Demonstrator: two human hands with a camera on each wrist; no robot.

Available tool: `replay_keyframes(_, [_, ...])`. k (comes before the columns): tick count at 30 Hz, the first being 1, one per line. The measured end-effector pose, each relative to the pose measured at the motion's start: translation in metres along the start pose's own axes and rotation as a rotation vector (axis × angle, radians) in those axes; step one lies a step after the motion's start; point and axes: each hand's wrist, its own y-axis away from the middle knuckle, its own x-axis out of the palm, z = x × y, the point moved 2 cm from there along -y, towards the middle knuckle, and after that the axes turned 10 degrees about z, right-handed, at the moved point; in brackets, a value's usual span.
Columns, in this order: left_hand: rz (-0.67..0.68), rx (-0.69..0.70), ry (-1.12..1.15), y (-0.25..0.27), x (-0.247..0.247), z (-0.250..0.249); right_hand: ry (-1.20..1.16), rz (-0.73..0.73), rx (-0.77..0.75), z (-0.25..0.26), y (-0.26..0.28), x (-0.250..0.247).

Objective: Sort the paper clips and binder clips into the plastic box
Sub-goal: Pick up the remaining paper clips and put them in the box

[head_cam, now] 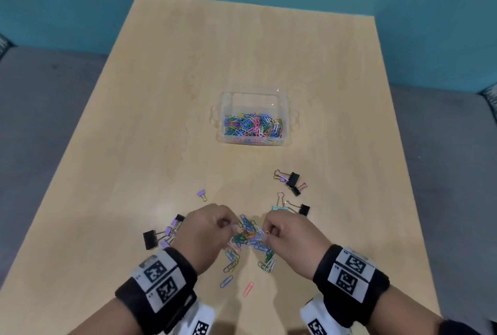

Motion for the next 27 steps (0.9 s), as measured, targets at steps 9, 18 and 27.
replay_keyframes(9, [-0.194, 0.102, 0.273, -0.087, -0.07, -0.085, -0.154, -0.308, -0.028, 0.03, -0.065, -0.104])
replay_keyframes(18, [-0.208, 0.103, 0.017, -0.144, -0.079, -0.115, 0.219, -0.417, 0.082, 0.047, -0.123, -0.165])
replay_keyframes(27, [0.047, -0.016, 0.121, -0.01, -0.039, -0.026, 0.072, -0.013, -0.05, 0.006, 0.001, -0.034])
